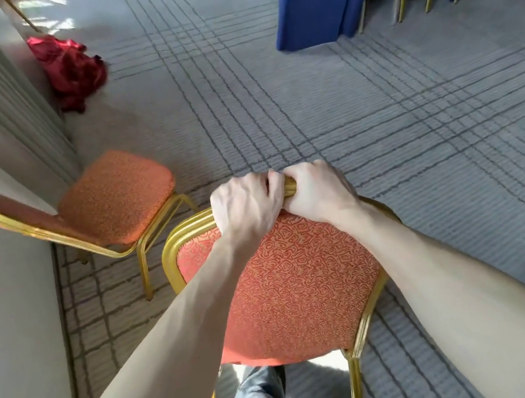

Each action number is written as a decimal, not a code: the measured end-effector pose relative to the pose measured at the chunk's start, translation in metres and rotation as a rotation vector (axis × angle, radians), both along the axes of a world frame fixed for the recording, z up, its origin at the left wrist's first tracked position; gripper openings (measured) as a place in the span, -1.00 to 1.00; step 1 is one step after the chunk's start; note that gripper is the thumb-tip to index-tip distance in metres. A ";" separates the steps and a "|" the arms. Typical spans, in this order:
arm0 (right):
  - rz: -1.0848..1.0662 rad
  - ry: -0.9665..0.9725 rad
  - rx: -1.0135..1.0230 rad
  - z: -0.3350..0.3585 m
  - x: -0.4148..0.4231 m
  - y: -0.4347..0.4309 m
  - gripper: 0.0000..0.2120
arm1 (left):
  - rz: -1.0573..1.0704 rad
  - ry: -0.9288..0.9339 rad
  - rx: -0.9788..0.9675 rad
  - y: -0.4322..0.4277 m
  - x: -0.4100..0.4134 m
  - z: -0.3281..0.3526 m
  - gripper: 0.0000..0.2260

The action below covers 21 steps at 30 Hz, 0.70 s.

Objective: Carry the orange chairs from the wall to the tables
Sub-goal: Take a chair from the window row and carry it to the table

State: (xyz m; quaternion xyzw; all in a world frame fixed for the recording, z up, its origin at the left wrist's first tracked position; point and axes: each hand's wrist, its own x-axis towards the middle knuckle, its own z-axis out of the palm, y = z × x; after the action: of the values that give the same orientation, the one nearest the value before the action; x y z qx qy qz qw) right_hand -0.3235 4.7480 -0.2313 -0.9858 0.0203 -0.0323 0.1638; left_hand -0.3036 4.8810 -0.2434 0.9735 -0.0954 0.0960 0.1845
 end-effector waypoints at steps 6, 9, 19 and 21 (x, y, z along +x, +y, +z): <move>-0.005 0.156 -0.002 -0.001 0.096 -0.028 -0.61 | -0.219 0.187 0.055 -0.027 0.103 0.009 -0.62; 0.009 0.229 -0.045 0.004 0.118 -0.041 -0.47 | -0.339 0.365 0.157 -0.046 0.151 0.014 -0.63; -0.121 0.191 -0.075 0.070 0.161 -0.133 -0.47 | -0.534 0.285 0.119 -0.145 0.218 0.063 -0.57; -0.118 0.166 -0.108 0.076 0.173 -0.144 -0.47 | -0.517 0.273 0.081 -0.157 0.232 0.065 -0.58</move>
State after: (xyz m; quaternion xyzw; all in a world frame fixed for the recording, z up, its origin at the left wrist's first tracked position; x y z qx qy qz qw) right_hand -0.1504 4.6045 -0.1556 -0.9895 0.0899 0.0387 0.1060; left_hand -0.0721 4.7238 -0.1784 0.9273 -0.3183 -0.0900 0.1753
